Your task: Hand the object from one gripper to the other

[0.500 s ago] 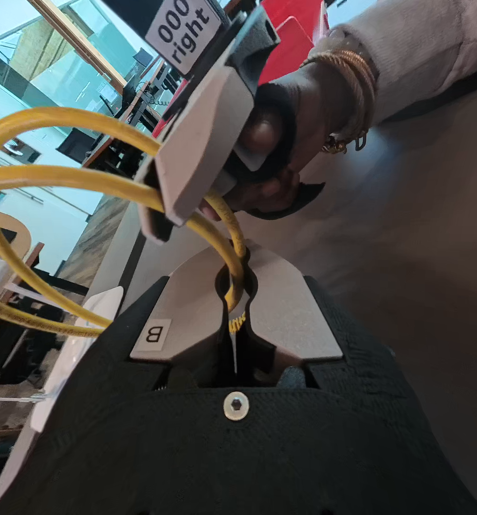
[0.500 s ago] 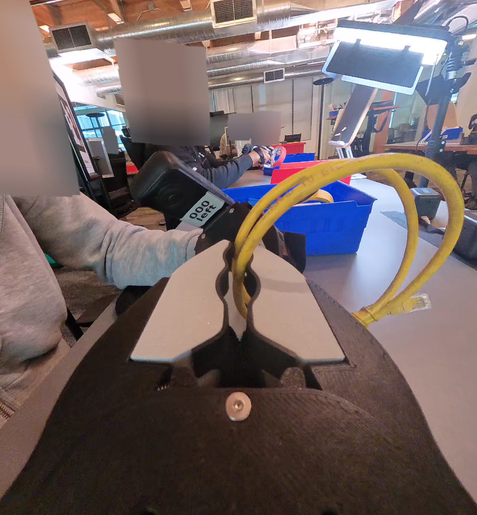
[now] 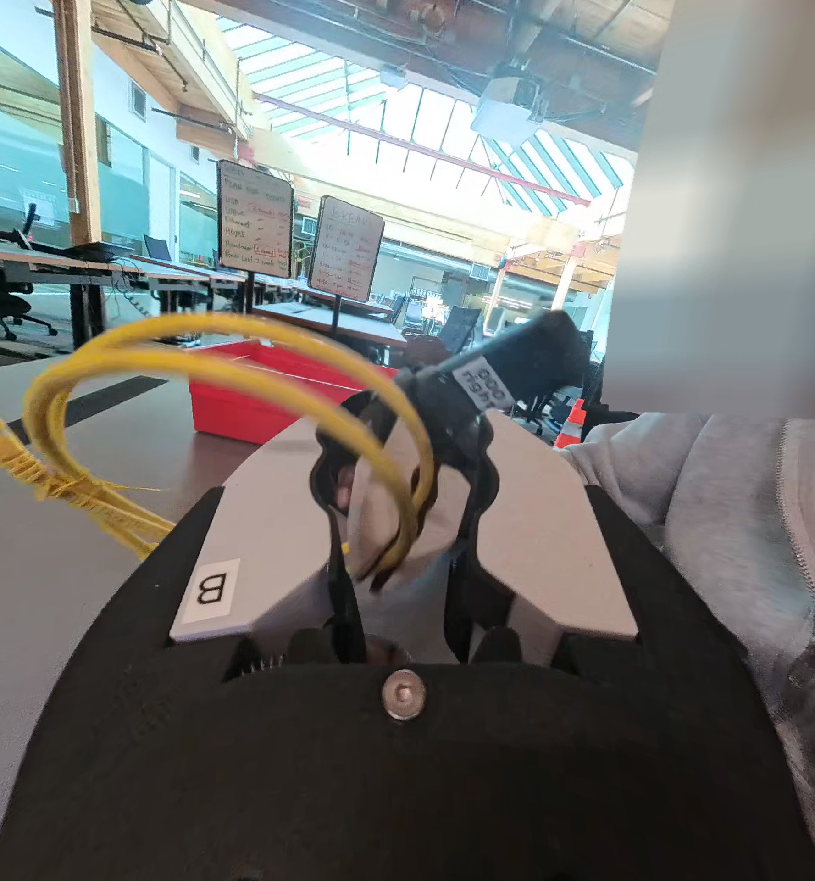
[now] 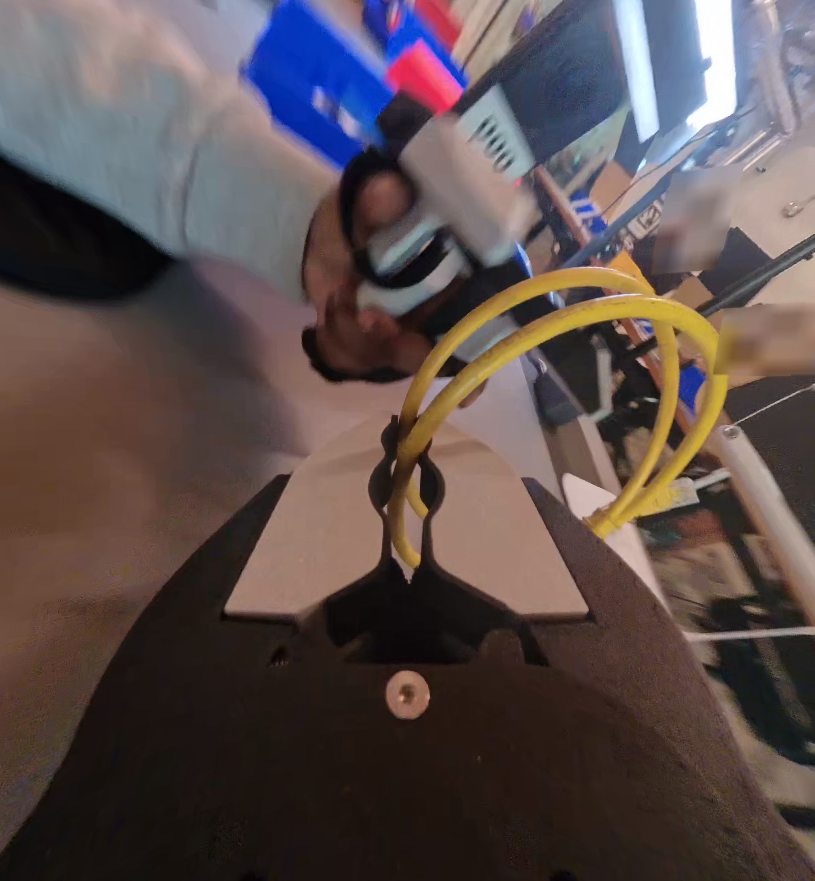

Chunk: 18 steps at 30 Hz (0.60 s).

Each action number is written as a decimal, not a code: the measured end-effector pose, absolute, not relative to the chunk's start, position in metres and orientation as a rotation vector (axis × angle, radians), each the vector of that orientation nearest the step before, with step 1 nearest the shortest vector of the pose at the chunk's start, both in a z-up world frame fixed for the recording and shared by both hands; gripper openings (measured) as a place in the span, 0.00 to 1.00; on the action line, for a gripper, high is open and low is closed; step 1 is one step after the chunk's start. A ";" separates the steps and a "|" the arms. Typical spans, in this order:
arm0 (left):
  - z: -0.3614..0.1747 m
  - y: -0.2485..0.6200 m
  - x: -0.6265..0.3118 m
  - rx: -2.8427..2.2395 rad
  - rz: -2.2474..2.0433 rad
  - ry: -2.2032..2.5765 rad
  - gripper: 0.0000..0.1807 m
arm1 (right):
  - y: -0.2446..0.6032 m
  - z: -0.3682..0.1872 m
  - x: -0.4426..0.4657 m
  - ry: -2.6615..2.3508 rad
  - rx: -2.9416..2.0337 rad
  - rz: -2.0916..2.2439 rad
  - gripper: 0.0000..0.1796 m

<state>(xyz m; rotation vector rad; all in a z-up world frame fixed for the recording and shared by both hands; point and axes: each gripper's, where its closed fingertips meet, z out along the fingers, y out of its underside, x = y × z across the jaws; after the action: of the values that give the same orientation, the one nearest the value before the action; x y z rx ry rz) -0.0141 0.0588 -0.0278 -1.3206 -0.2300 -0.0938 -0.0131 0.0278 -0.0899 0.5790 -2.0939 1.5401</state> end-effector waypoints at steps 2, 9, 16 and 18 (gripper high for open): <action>-0.029 0.062 -0.012 -1.335 -0.092 -0.223 0.29 | 0.025 -0.109 -0.018 -2.064 0.674 1.289 0.04; -0.032 0.061 -0.014 -1.367 0.008 -0.189 0.06 | 0.024 -0.108 -0.008 -2.138 0.649 1.390 0.12; -0.074 0.065 -0.039 -1.700 0.558 -0.105 0.01 | 0.040 -0.063 -0.019 -2.385 0.097 2.211 0.37; -0.089 0.074 -0.035 -1.801 0.639 -0.008 0.01 | 0.043 -0.053 -0.026 -2.329 -0.024 2.379 0.35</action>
<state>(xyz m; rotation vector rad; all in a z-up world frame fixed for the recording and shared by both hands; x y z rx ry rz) -0.0349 0.0737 -0.0886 -1.8007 -0.0078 0.6394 -0.0258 0.0430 -0.0530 -0.0238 -2.3286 2.3794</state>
